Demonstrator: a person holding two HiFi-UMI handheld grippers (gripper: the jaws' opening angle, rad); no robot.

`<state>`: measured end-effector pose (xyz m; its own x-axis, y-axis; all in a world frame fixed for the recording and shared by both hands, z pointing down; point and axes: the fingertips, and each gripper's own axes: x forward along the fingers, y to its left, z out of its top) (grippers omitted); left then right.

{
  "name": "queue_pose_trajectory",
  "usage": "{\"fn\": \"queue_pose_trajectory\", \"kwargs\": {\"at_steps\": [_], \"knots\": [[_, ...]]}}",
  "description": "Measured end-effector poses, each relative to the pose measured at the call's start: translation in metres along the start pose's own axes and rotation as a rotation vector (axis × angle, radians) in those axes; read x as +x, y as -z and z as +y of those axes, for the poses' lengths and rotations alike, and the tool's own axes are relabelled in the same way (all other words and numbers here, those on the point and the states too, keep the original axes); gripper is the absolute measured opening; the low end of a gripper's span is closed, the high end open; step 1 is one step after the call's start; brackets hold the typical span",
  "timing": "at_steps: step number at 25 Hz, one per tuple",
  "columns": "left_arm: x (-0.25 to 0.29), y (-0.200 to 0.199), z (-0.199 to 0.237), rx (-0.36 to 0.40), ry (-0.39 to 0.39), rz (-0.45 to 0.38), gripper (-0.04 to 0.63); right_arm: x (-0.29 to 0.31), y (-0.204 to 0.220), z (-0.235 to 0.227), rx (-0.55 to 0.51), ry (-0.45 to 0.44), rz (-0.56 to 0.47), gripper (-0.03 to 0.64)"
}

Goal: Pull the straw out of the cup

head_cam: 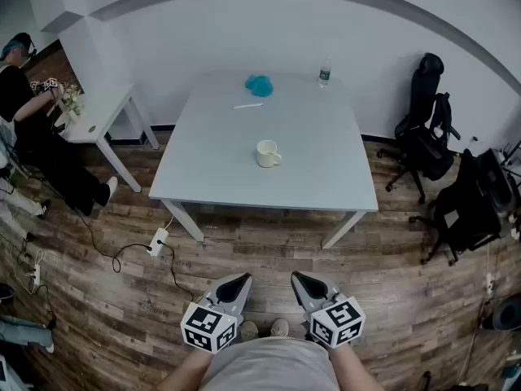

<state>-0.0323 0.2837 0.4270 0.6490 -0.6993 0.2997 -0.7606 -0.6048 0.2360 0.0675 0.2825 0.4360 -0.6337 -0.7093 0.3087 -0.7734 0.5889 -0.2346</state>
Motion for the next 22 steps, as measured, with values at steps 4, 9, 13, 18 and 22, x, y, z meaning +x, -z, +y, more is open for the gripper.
{"fn": "queue_pose_trajectory", "kwargs": {"at_steps": [4,9,13,18,22], "knots": [[-0.002,0.000,0.001,0.004,0.003,0.002,0.020,0.001,0.000,0.002,-0.007,-0.002,0.008,0.003],[-0.004,-0.001,0.005,0.008,0.006,0.002,0.020,0.004,-0.002,0.003,-0.009,0.006,0.005,0.003],[-0.007,-0.007,0.009,0.015,0.012,-0.007,0.020,0.004,-0.011,0.002,0.027,0.021,-0.047,0.006],[-0.014,-0.010,0.015,0.022,0.025,-0.013,0.020,0.012,-0.013,0.008,0.014,0.048,-0.052,0.008],[-0.022,-0.010,0.022,0.032,0.046,-0.019,0.020,0.021,-0.011,0.018,0.028,0.064,-0.057,0.006]]}}
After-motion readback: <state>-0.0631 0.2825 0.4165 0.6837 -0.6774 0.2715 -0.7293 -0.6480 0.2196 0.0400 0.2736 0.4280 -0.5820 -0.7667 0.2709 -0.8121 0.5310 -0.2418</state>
